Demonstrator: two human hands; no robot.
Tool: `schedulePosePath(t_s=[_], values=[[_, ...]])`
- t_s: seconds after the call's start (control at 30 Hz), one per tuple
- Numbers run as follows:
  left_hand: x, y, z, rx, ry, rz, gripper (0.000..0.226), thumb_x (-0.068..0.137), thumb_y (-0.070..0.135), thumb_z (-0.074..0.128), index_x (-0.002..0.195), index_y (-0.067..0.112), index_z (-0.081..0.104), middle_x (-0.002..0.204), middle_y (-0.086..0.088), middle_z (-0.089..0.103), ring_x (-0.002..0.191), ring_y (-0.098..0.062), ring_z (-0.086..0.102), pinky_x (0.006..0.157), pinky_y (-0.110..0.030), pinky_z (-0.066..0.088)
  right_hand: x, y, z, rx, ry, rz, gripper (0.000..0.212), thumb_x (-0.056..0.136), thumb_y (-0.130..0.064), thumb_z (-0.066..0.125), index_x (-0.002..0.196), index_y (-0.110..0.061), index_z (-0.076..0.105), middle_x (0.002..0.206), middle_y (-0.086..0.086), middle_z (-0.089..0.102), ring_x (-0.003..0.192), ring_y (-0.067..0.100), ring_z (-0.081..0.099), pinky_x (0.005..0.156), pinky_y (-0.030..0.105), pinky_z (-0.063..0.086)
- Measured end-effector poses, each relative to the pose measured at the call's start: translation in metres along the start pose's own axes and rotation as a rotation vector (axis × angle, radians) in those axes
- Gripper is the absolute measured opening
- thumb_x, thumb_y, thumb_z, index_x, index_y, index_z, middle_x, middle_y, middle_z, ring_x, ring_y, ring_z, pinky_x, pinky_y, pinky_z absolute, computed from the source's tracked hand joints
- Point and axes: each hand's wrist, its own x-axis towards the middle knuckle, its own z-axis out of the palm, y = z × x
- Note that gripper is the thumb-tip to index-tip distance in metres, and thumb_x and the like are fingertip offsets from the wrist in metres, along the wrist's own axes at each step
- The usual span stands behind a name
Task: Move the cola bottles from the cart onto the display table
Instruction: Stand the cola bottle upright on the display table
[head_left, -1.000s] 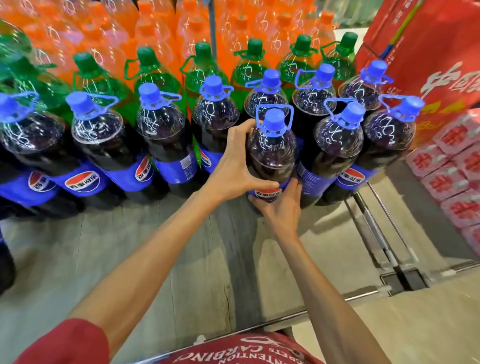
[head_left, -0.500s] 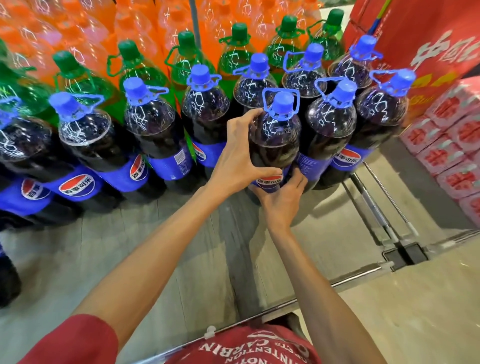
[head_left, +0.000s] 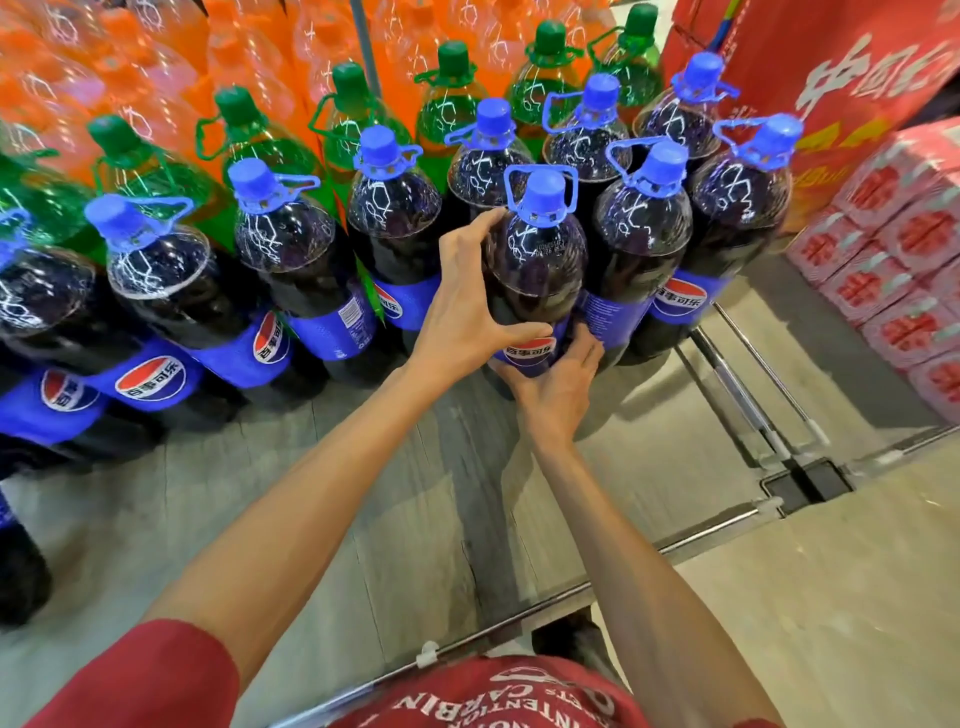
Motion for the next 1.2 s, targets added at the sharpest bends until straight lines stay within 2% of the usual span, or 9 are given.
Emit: schedulePosePath(t_s=[0.1, 0.2, 0.27, 0.37, 0.57, 0.7, 0.87, 0.97, 1.2], values=[[-0.003, 0.003, -0.001, -0.024, 0.002, -0.013, 0.118, 0.058, 0.029, 0.098, 0.152, 0.011, 0.029, 0.143, -0.007, 0.033, 0.132, -0.001, 0.034, 0.111, -0.01, 0.027, -0.002, 0.002, -0.001, 0.024, -0.003, -0.016, 0.111, 0.059, -0.045, 0.095, 0.147, -0.009, 0.038, 0.141, 0.009, 0.042, 0.132, 0.028, 0.043, 0.093, 0.044, 0.049], [-0.007, 0.008, -0.001, -0.018, -0.006, -0.037, 0.119, 0.061, 0.026, 0.097, 0.156, 0.014, 0.025, 0.145, -0.007, 0.032, 0.129, 0.016, 0.029, 0.106, -0.001, 0.023, -0.004, 0.004, -0.001, 0.05, -0.022, -0.002, 0.109, 0.06, -0.045, 0.094, 0.148, -0.014, 0.038, 0.142, 0.008, 0.043, 0.133, 0.027, 0.043, 0.097, 0.042, 0.047], [-0.01, 0.01, -0.002, 0.003, -0.017, -0.042, 0.12, 0.064, 0.026, 0.095, 0.159, 0.016, 0.021, 0.145, -0.006, 0.031, 0.127, 0.012, 0.031, 0.103, 0.002, 0.022, -0.003, 0.005, -0.003, 0.058, -0.047, 0.001, 0.107, 0.062, -0.046, 0.092, 0.149, -0.017, 0.037, 0.143, 0.006, 0.042, 0.134, 0.025, 0.042, 0.1, 0.04, 0.046], [-0.013, 0.012, -0.008, 0.035, -0.059, -0.046, 0.118, 0.071, 0.028, 0.091, 0.161, 0.021, 0.015, 0.144, -0.003, 0.031, 0.128, 0.001, 0.036, 0.102, -0.012, 0.032, 0.0, 0.006, -0.008, 0.053, -0.103, -0.014, 0.103, 0.064, -0.042, 0.092, 0.148, -0.017, 0.039, 0.143, 0.006, 0.043, 0.135, 0.022, 0.041, 0.102, 0.031, 0.041], [-0.021, 0.012, -0.038, 0.137, -0.127, 0.006, 0.09, 0.086, 0.025, 0.079, 0.159, 0.018, 0.026, 0.146, -0.006, 0.04, 0.128, -0.018, 0.049, 0.103, -0.036, 0.045, 0.006, 0.003, -0.028, -0.054, -0.21, -0.085, 0.086, 0.075, -0.029, 0.088, 0.147, -0.013, 0.042, 0.146, 0.012, 0.047, 0.134, 0.025, 0.044, 0.102, 0.038, 0.044], [-0.024, 0.015, -0.055, 0.27, -0.222, 0.024, 0.073, 0.093, 0.029, 0.07, 0.154, 0.014, 0.032, 0.142, -0.009, 0.046, 0.128, -0.027, 0.051, 0.103, -0.044, 0.046, 0.012, -0.004, -0.046, -0.203, -0.338, -0.062, 0.068, 0.081, -0.029, 0.08, 0.139, -0.014, 0.047, 0.129, 0.012, 0.057, 0.118, 0.031, 0.058, 0.096, 0.044, 0.05], [-0.024, 0.02, -0.074, 0.704, -0.411, 0.079, 0.062, 0.094, 0.037, 0.062, 0.146, 0.013, 0.04, 0.131, -0.013, 0.049, 0.12, -0.036, 0.048, 0.088, -0.048, 0.048, 0.022, -0.021, -0.073, -0.597, -0.557, -0.118, 0.07, 0.083, -0.039, 0.078, 0.139, -0.008, 0.05, 0.133, 0.02, 0.055, 0.125, 0.038, 0.053, 0.101, 0.043, 0.046], [-0.024, 0.024, -0.079, 0.916, -0.535, 0.1, 0.057, 0.094, 0.042, 0.059, 0.14, 0.013, 0.042, 0.13, -0.014, 0.051, 0.119, -0.037, 0.05, 0.085, -0.047, 0.047, 0.019, -0.041, -0.091, -0.789, -0.689, -0.124, 0.06, 0.088, -0.04, 0.073, 0.133, -0.005, 0.054, 0.133, 0.021, 0.057, 0.122, 0.038, 0.054, 0.097, 0.04, 0.046], [-0.031, 0.045, -0.073, 0.919, -0.612, 0.131, 0.046, 0.095, 0.039, 0.057, 0.133, 0.014, 0.048, 0.125, -0.011, 0.055, 0.116, -0.033, 0.053, 0.081, -0.043, 0.044, 0.003, -0.07, -0.117, -0.999, -0.665, -0.139, 0.056, 0.092, -0.038, 0.065, 0.138, -0.012, 0.048, 0.133, 0.015, 0.051, 0.118, 0.037, 0.052, 0.095, 0.045, 0.05]])
